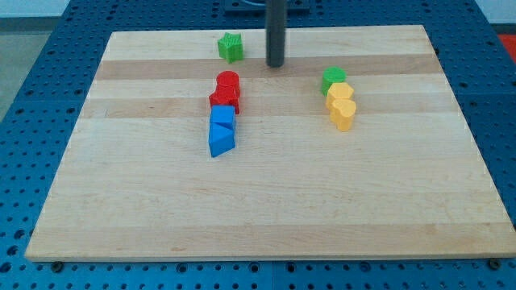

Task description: Move the green star above the line of blocks

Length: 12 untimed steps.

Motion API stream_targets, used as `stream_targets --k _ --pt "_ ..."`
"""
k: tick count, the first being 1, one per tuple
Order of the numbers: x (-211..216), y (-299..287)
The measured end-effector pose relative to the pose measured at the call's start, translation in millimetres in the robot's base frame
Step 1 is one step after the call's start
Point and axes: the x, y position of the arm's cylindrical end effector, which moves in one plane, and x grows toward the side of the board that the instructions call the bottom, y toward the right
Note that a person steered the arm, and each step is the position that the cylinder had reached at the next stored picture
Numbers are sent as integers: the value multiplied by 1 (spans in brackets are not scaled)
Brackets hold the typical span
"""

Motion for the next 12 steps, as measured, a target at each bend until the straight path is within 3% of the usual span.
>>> stream_targets --k 3,6,12 --pt "0 -119" --pt "-45 -135" --pt "-33 12"
